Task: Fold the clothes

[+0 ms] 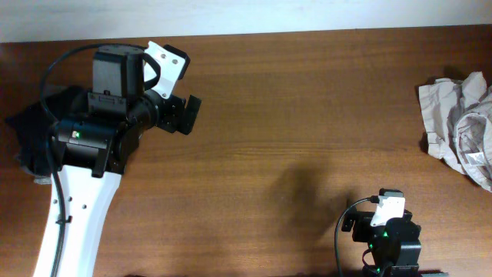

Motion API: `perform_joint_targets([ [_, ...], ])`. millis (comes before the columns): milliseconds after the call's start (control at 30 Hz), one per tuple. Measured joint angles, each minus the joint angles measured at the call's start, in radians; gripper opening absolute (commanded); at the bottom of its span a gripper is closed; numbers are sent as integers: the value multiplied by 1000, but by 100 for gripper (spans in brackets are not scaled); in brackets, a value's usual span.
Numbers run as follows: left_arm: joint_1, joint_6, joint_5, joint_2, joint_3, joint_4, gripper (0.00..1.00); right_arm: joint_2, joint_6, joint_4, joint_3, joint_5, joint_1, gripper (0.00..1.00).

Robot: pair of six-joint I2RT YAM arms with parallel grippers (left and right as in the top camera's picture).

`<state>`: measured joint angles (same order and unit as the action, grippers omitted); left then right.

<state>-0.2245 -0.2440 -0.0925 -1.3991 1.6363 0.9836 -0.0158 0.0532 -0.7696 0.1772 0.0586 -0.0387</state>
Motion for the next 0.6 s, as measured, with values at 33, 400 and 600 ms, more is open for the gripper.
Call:
perform_joint_targets([
  [33,0,0,1,0,0,0,99,0,-1,0,0,0,0,99],
  [400,-1,-3,180,119,-108,51,99,0,-1,0,0,0,0,99],
  [600,55,-3,186,335,-371,-210,99,0,-1,1,0,-1,0,99],
])
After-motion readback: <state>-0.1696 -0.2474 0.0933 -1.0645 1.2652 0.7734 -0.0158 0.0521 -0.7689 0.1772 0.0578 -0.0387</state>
